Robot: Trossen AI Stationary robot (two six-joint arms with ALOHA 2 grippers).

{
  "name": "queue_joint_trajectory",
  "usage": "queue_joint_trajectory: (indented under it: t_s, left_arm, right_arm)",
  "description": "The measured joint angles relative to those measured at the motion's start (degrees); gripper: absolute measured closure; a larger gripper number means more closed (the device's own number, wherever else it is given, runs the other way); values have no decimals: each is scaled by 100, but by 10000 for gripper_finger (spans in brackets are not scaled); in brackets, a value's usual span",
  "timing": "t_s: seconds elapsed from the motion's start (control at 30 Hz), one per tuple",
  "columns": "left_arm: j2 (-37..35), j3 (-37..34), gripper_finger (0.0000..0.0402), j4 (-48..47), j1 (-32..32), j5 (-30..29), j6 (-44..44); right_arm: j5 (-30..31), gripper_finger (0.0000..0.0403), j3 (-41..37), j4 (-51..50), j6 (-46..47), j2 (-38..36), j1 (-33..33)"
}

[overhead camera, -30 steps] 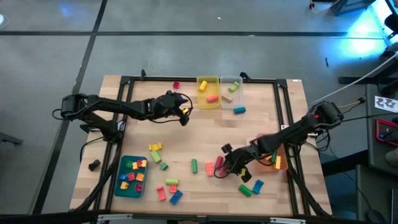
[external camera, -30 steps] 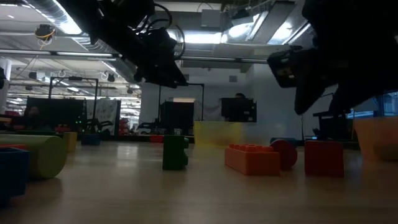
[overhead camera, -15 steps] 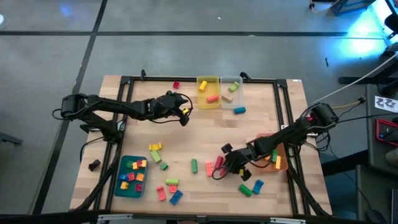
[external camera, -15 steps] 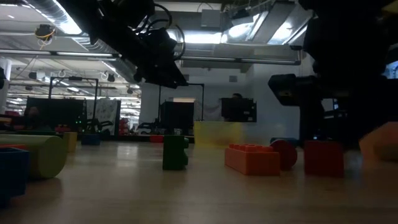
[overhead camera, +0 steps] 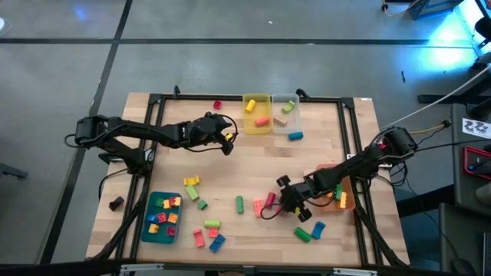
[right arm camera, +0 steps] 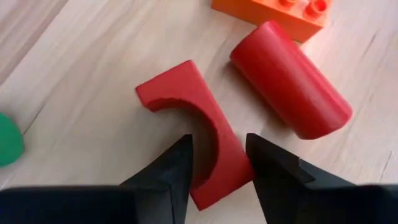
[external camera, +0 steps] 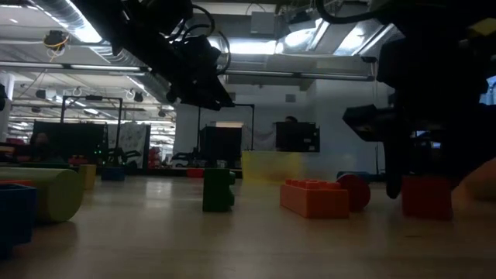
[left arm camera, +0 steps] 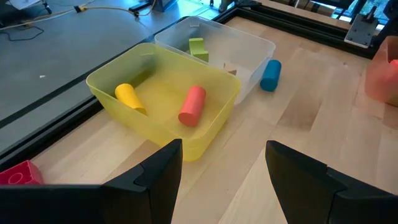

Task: Sort blocks by size
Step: Put the red arch block into the transparent bin

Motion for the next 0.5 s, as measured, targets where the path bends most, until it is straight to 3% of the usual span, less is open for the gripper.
queue_joint_trajectory:
  t_s: [0.2, 0.33, 0.5]
  left_arm:
    - [0, 2, 188, 1, 0, 0, 0]
    - [0, 2, 188, 1, 0, 0, 0]
    - [0, 2, 188, 1, 0, 0, 0]
  right_arm:
    - [6, 303, 6, 46, 203, -21, 0]
    - [6, 303, 59, -6, 218, -18, 0]
    - [126, 298, 592, -868, 179, 2, 0]
